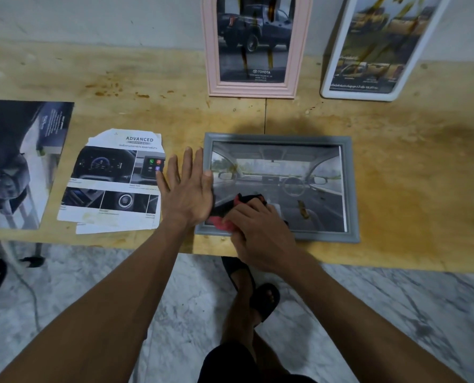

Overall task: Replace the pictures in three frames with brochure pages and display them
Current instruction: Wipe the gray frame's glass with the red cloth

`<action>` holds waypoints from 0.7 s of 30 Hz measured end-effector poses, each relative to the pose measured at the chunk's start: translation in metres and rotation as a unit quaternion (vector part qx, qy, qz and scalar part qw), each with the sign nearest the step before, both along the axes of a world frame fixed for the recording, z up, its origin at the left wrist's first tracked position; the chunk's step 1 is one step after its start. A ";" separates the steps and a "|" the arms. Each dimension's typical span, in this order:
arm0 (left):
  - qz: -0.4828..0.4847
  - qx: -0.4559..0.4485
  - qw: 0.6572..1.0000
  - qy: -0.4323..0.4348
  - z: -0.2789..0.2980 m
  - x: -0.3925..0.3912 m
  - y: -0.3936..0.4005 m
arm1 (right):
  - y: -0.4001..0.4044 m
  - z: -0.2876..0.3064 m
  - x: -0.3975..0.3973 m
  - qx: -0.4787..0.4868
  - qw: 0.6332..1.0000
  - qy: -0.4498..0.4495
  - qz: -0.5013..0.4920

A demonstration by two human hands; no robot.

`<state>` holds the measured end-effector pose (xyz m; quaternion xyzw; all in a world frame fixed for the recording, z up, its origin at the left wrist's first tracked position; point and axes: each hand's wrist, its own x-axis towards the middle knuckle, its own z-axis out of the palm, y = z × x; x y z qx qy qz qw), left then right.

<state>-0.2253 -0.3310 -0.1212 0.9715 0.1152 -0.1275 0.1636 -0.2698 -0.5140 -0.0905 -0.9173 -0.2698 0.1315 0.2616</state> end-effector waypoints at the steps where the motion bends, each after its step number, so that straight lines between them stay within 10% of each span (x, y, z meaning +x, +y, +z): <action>1: 0.000 0.001 1.000 0.000 0.000 0.000 0.000 | -0.006 0.001 0.002 -0.006 1.000 -0.006 0.002; 8: 0.004 0.003 0.999 -0.032 0.000 -0.004 -0.002 | -0.035 0.022 0.066 0.110 0.969 0.055 -0.214; 14: 0.004 0.012 0.999 -0.040 -0.002 -0.005 -0.002 | 0.003 -0.004 0.096 -0.069 0.994 -0.004 -0.084; 21: 0.006 0.006 0.999 -0.033 -0.004 -0.004 -0.001 | -0.005 -0.014 0.056 -0.064 0.996 -0.061 0.009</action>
